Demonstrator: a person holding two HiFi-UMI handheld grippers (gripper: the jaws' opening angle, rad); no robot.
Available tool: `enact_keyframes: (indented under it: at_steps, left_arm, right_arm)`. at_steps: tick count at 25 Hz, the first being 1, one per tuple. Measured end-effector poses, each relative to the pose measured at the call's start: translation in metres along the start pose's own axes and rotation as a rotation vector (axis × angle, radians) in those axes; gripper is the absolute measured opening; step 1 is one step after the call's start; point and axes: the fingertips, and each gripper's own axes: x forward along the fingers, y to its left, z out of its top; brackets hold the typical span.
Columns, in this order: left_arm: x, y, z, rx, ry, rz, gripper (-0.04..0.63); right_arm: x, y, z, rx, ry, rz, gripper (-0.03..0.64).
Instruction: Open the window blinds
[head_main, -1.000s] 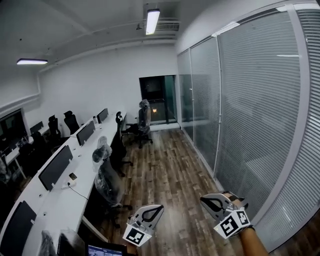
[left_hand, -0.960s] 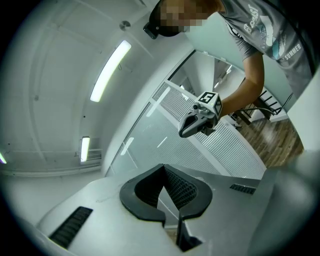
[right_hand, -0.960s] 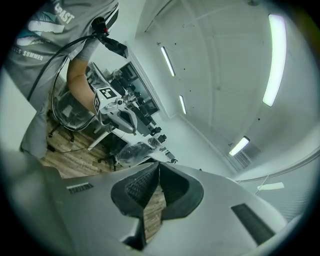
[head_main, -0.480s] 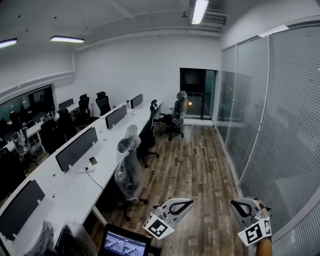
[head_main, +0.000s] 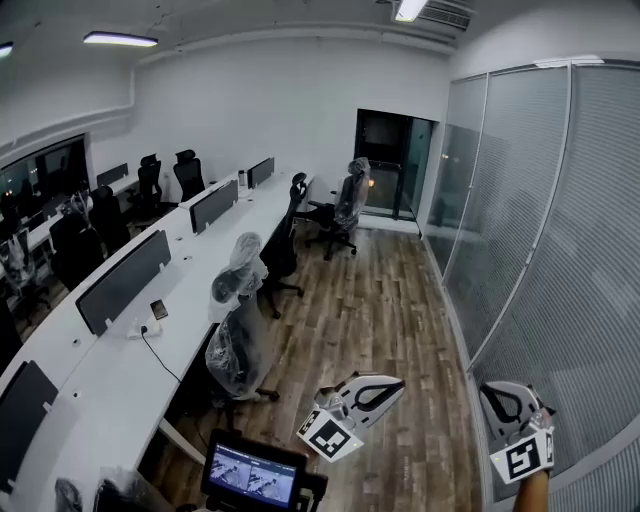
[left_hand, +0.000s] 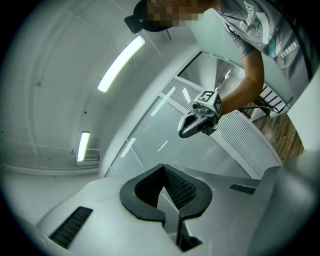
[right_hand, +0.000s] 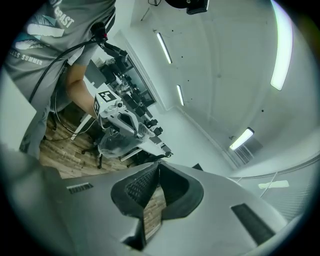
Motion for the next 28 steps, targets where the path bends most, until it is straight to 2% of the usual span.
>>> enact_keyframes:
  at_steps: [8,17,23,28]
  left_arm:
    - [-0.021,0.07,-0.048,-0.031,-0.021,0.061,0.005]
    - [-0.033,0.115,-0.11,-0.056,0.044,0.126,0.005]
    - [-0.008,0.14,-0.152,-0.045,0.097,0.161,0.005]
    - [0.048,0.151,-0.189,-0.045,0.139,0.162,0.005]
  right_arm:
    - [0.089,-0.024,0.025,-0.036,-0.014,0.005,0.003]
    - [0.179,-0.025,0.017,-0.035,-0.082,0.078,0.003]
    - [0.228,-0.037,-0.021,-0.038,-0.116,0.118,0.003]
    - [0.258,-0.065,-0.086,-0.006,-0.143,0.125,0.003]
